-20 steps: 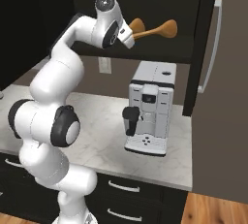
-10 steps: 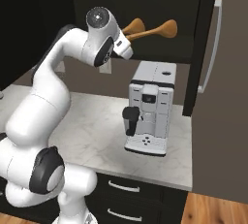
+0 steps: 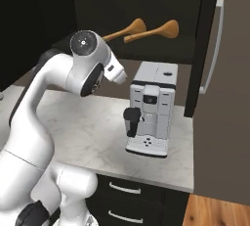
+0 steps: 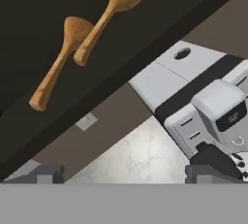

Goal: Organize the utensils by type. Pick up the wooden spoons from the counter and place them in the open cabinet. Then pick up the metallic utensils from the counter and place them in the open drawer.

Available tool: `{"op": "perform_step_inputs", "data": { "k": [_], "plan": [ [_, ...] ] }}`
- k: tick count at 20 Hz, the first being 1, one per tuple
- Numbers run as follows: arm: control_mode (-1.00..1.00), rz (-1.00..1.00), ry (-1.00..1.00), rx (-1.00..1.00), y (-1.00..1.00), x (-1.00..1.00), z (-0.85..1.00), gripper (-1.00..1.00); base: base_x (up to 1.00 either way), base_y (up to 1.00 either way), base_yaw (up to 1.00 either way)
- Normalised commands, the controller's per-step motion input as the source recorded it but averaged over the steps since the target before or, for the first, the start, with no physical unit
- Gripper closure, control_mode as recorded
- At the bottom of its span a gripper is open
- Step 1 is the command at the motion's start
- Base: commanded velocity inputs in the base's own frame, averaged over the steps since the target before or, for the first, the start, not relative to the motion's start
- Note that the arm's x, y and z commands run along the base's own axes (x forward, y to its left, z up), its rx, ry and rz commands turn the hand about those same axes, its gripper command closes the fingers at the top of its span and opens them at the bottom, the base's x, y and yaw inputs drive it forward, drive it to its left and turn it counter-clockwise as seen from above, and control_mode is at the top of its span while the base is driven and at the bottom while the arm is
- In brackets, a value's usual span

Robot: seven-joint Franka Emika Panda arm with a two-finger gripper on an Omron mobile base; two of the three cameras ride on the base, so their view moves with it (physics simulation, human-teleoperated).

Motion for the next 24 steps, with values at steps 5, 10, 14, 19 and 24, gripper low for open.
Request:
{"op": "perform_step_inputs", "data": {
  "k": [5,10,14,19,24],
  "plan": [
    [-1.00,0.03,0.10,-0.03,0.04,-1.00,-0.42,-1.00,0.00,0.00,0.00],
    [-1.00,0.05,0.15,-0.16,0.31,-0.98,-0.59,-1.00,0.00,0.00,0.00],
    [-1.00,0.10,0.31,-0.34,0.66,-0.46,-0.73,-1.00,0.00,0.00,0.00],
    [-1.00,0.14,0.33,-0.31,0.60,-0.03,-0.62,-1.00,0.00,0.00,0.00],
    [-1.00,0.27,0.15,-0.09,0.05,0.00,-0.59,-1.00,0.00,0.00,0.00]
  ]
}}
